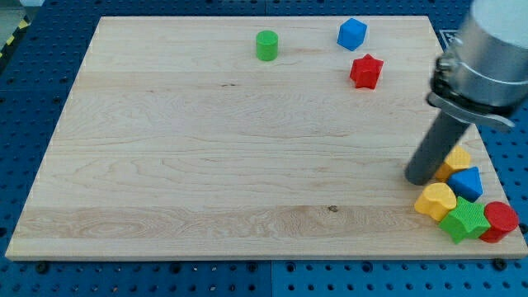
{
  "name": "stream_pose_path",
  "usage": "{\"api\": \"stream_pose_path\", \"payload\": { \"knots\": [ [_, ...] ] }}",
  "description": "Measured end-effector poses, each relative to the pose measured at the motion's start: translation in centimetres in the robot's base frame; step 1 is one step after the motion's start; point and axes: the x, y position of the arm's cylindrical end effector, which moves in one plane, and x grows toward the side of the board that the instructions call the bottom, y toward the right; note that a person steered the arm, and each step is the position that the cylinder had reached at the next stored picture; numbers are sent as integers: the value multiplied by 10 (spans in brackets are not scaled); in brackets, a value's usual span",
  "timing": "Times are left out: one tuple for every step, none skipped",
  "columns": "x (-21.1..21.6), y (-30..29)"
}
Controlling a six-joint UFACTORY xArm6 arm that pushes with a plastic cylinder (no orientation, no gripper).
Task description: Point at the blue cube
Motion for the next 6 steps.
{"api": "stream_pose_path", "payload": {
  "knots": [
    [-37, -43],
    [-79, -89],
    [-118, -131],
    [-167, -131],
    [-193, -107],
    [-223, -107]
  ]
}}
